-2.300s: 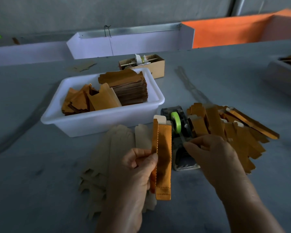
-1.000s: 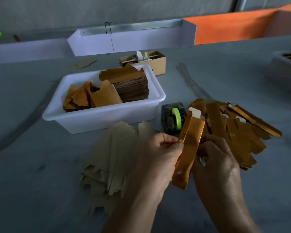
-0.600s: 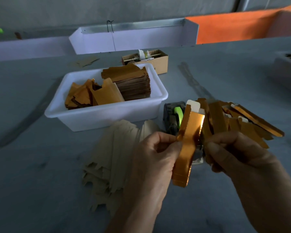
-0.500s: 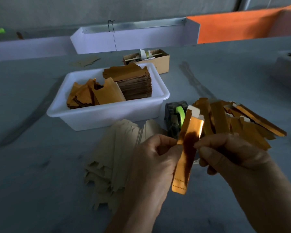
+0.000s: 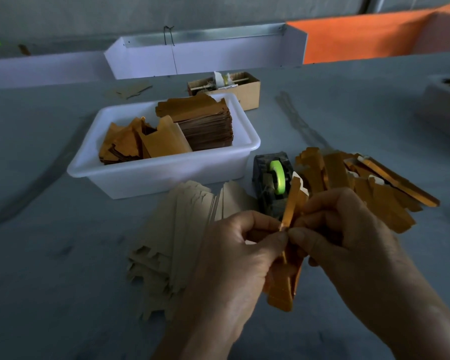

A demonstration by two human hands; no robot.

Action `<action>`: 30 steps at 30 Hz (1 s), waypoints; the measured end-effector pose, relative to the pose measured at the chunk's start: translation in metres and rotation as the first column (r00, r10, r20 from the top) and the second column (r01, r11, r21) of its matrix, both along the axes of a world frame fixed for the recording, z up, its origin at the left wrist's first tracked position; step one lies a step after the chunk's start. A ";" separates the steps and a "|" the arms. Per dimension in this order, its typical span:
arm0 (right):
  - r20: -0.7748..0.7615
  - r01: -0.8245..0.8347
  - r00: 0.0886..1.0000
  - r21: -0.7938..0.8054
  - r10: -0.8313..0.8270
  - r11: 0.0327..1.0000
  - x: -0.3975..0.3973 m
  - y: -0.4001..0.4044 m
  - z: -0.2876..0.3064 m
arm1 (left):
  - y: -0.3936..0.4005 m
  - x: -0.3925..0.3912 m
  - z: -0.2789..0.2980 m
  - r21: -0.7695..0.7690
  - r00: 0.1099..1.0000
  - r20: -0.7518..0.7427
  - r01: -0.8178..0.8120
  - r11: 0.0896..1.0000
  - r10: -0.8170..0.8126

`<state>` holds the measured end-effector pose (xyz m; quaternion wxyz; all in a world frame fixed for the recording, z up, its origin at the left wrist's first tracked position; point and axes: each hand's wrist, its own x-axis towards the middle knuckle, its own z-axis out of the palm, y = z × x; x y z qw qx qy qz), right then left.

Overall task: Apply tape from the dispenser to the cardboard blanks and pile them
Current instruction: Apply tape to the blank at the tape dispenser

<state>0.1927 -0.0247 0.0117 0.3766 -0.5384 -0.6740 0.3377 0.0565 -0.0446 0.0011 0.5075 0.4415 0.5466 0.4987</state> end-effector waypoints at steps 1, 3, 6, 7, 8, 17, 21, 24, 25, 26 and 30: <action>0.008 0.003 1.000 -0.005 -0.002 1.000 0.000 0.000 0.000 | 0.000 -0.001 0.000 -0.029 0.999 0.040 0.010 1.000 -0.008; 0.029 0.004 1.000 -0.014 -0.003 1.000 0.000 0.000 0.000 | 0.001 -0.003 -0.001 -0.077 0.996 0.082 0.042 0.996 -0.036; 0.090 0.004 0.996 -0.013 -0.002 1.000 -0.001 0.000 0.001 | 0.001 -0.006 -0.001 -0.080 0.990 0.102 0.107 0.991 -0.099; 0.110 0.008 0.994 -0.010 -0.007 1.000 -0.001 0.000 0.001 | 0.000 -0.006 -0.002 -0.073 0.989 0.112 0.104 0.992 -0.096; 0.126 0.014 0.992 -0.003 -0.014 1.000 -0.001 -0.001 0.002 | 0.000 -0.006 -0.004 -0.070 0.990 0.121 0.086 0.994 -0.077; 0.327 0.068 0.940 0.092 -0.094 0.993 -0.009 -0.010 0.006 | -0.005 0.009 -0.016 -0.003 0.994 0.045 -0.099 0.995 0.099; 0.348 0.134 0.925 0.071 -0.151 0.988 -0.012 -0.010 0.009 | -0.008 0.019 -0.020 0.151 0.969 -0.071 -0.224 0.963 0.236; 0.363 0.185 0.911 0.070 -0.198 0.980 -0.012 -0.008 0.012 | -0.012 0.019 -0.021 0.237 0.941 -0.120 -0.282 0.930 0.316; 0.371 0.203 0.902 0.088 -0.221 0.975 -0.011 -0.009 0.012 | -0.012 0.019 -0.021 0.249 0.936 -0.128 -0.290 0.924 0.328; 0.354 0.210 0.906 0.103 -0.233 0.972 -0.010 -0.009 0.012 | -0.013 0.018 -0.020 0.251 0.934 -0.125 -0.297 0.921 0.335; 0.028 0.076 0.997 -0.051 -0.074 0.996 -0.009 -0.010 0.004 | -0.014 0.015 -0.013 0.241 0.950 -0.103 -0.265 0.934 0.296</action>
